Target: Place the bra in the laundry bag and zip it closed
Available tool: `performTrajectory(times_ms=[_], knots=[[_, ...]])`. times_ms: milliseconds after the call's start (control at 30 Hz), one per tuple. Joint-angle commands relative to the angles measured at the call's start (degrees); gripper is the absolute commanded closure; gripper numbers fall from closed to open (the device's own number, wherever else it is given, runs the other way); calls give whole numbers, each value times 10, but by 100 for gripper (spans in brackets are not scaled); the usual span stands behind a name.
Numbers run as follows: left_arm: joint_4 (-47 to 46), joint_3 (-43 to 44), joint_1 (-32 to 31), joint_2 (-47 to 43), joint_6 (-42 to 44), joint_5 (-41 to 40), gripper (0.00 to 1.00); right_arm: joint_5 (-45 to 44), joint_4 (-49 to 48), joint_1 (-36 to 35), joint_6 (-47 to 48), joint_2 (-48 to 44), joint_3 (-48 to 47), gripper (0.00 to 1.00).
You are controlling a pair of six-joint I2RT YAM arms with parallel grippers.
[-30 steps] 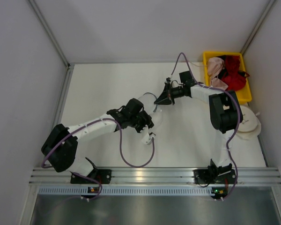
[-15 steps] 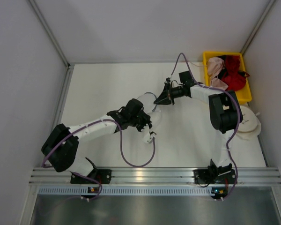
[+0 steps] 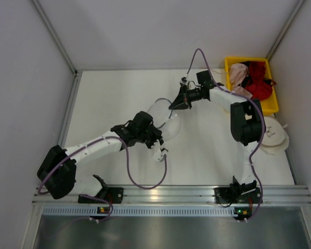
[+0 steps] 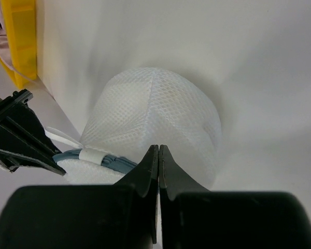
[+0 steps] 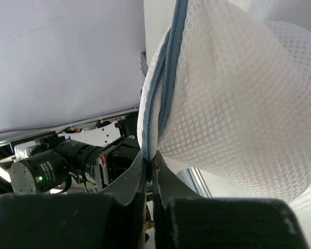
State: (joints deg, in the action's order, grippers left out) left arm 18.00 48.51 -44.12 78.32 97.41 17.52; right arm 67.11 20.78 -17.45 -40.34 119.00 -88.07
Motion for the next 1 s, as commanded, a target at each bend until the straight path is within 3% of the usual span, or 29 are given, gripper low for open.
performTrajectory(times_ms=[0,167,233,267,300,433,567,600,633,667,733,767,867,967], knots=[[58,-16,0,-33,-25,45,100,-11,31,4,52,16,-43,100],[59,-1,0,-29,-69,66,100,-8,40,2,76,33,-76,97],[58,27,-1,-8,-98,68,100,-8,62,4,108,29,-92,74],[58,39,-1,8,-108,67,100,-15,93,6,123,26,-97,68],[58,49,-1,16,-131,66,100,-24,108,8,154,19,-102,67],[56,76,-1,34,-156,63,100,-42,140,32,189,-11,-90,87],[53,107,1,26,-266,57,100,-45,168,38,213,-17,-82,63],[54,127,3,21,-350,56,100,-46,175,38,224,-20,-78,59],[53,133,10,17,-390,56,95,-48,188,38,228,-22,-76,48],[53,136,13,2,-429,57,82,-47,192,39,229,-25,-73,44],[53,130,24,-18,-530,59,73,-45,198,40,231,-37,-57,37],[53,126,27,-39,-559,61,58,-44,204,39,234,-41,-52,34],[53,107,32,-75,-671,51,38,-43,240,42,261,-46,-47,27],[56,88,34,-98,-771,49,36,-33,248,43,267,-42,-40,29]])
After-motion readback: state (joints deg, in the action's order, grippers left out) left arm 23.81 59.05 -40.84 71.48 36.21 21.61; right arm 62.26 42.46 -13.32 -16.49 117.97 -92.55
